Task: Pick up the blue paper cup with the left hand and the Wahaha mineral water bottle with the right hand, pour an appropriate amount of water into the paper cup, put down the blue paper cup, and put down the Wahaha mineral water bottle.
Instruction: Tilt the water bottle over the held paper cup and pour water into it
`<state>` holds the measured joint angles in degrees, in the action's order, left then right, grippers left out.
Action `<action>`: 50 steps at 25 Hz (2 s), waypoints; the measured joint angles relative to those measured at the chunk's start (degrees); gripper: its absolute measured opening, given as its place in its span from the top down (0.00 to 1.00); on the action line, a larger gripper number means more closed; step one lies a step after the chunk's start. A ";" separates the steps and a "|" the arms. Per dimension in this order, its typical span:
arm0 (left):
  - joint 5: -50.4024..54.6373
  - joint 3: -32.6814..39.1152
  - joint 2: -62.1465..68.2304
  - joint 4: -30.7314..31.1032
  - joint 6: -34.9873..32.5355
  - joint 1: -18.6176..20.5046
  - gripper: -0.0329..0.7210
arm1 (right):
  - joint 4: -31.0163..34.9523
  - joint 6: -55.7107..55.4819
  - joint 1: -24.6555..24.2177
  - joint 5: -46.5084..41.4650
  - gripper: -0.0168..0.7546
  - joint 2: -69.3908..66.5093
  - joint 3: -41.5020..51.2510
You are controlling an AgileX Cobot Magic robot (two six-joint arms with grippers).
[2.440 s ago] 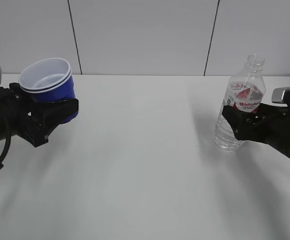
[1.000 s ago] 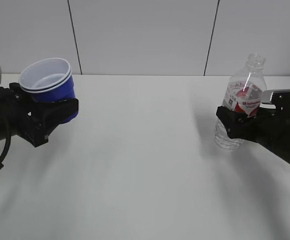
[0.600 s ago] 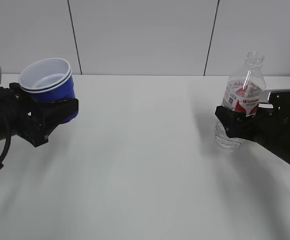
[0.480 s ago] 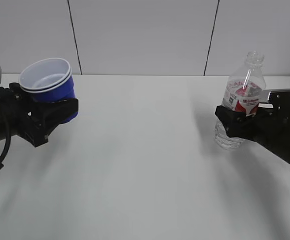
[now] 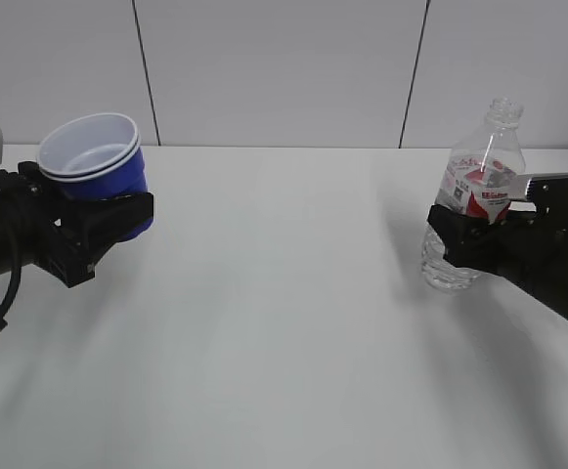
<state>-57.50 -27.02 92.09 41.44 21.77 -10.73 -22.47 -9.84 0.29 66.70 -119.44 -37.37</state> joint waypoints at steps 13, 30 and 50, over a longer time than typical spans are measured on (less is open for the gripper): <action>0.15 -1.10 4.61 -0.12 0.00 0.00 0.36 | 0.21 -2.57 0.00 0.00 0.36 0.00 0.00; -7.38 -14.19 20.86 7.40 1.19 -9.76 0.36 | -9.09 -2.05 0.00 -7.16 0.36 13.23 -3.77; 0.84 -32.34 28.38 22.54 12.53 -14.64 0.37 | -24.03 8.21 -0.07 -22.84 0.36 12.50 -22.28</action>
<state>-56.66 -59.36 120.48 63.98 34.30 -25.37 -46.49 -1.62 0.22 43.86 -106.94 -59.65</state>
